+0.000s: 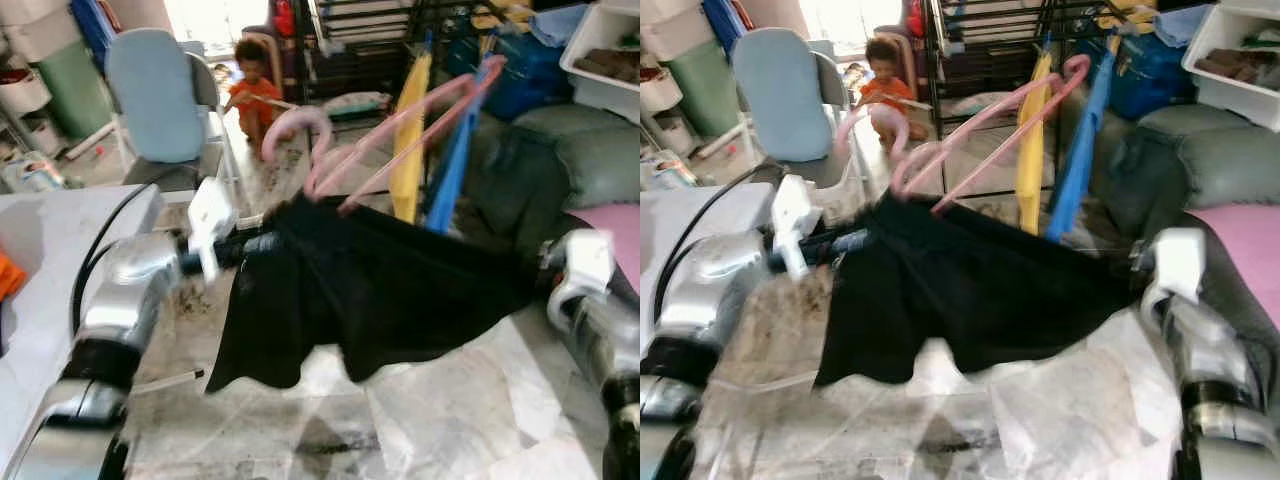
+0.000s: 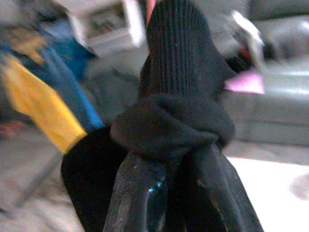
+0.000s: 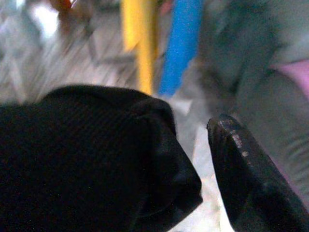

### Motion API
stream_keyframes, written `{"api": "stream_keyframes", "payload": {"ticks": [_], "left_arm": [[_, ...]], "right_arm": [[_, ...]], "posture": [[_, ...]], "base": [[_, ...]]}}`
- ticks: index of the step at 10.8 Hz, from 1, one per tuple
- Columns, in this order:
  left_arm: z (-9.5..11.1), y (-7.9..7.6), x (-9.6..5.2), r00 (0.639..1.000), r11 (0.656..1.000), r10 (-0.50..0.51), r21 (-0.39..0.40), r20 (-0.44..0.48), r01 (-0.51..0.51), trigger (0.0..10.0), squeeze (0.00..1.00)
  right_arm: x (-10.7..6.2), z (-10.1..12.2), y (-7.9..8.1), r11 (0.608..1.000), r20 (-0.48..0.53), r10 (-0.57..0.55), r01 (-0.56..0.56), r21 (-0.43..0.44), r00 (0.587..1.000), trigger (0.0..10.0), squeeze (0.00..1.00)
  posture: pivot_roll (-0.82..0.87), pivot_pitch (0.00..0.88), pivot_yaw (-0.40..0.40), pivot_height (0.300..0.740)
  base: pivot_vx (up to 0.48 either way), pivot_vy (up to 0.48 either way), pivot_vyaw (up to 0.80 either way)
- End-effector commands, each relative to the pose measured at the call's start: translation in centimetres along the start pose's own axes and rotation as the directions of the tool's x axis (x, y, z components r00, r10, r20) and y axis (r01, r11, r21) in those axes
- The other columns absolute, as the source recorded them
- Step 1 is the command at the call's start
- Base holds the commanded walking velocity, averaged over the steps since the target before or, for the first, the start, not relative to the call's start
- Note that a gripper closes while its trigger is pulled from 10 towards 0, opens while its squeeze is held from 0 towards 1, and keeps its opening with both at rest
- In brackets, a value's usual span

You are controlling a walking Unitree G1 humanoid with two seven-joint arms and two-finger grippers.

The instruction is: Hang hanger

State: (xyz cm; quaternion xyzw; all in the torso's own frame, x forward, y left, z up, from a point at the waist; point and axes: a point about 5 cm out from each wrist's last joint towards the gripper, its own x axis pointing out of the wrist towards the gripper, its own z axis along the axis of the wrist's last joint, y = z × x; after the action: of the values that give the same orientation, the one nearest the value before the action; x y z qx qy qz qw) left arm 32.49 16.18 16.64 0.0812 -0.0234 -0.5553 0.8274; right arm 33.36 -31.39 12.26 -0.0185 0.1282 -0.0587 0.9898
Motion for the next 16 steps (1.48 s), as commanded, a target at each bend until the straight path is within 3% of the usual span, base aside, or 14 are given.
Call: {"api": "stream_keyframes", "payload": {"ticks": [1, 11, 12, 13, 16], "left_arm": [[0.3, 0.1, -0.5, 1.0, 1.0, -0.008, -0.004, 0.002, 0.008, 0.0, 0.0], [0.3, 0.1, -0.5, 1.0, 1.0, -0.008, -0.004, 0.002, 0.008, 0.0, 0.0], [-2.6, -1.9, 0.5, 0.994, 0.99, -0.096, -0.11, -0.045, 0.091, 0.0, 0.0], [-5.5, -4.0, 2.3, 0.981, 0.969, -0.176, -0.193, -0.087, 0.156, 0.0, 0.0], [-5.8, -5.0, 2.4, 0.961, 0.943, -0.264, -0.233, -0.083, 0.239, 0.0, 0.0]], "right_arm": [[0.0, 1.3, -0.8, 0.999, 0.047, -0.049, 0.047, 0.024, 0.998, 0.0, 0.0], [0.0, 1.3, -0.8, 0.999, 0.047, -0.049, 0.047, 0.024, 0.998, 0.0, 0.0], [1.6, 4.4, 1.7, 0.999, 0.125, -0.027, 0.025, 0.023, 0.992, 0.0, 0.0], [2.9, 7.1, 5.3, 0.999, 0.181, 0.044, -0.04, -0.026, 0.982, 0.0, 0.0], [3.3, 7.5, 6.2, 0.999, 0.184, 0.035, -0.031, -0.022, 0.982, 0.0, 0.0]], "posture": [[-0.12, 0.0, 0.016, 0.74], [-0.12, 0.0, 0.016, 0.74], [-0.13, 0.0, 0.01, 0.74], [-0.13, 0.0, 0.007, 0.74], [-0.13, 0.0, 0.001, 0.74]], "base": [[0.0, 0.0, 0.0], [0.0, 0.0, 0.0], [0.0, 0.0, 0.0], [0.0, 0.0, 0.0], [0.0, 0.0, 0.0]]}}
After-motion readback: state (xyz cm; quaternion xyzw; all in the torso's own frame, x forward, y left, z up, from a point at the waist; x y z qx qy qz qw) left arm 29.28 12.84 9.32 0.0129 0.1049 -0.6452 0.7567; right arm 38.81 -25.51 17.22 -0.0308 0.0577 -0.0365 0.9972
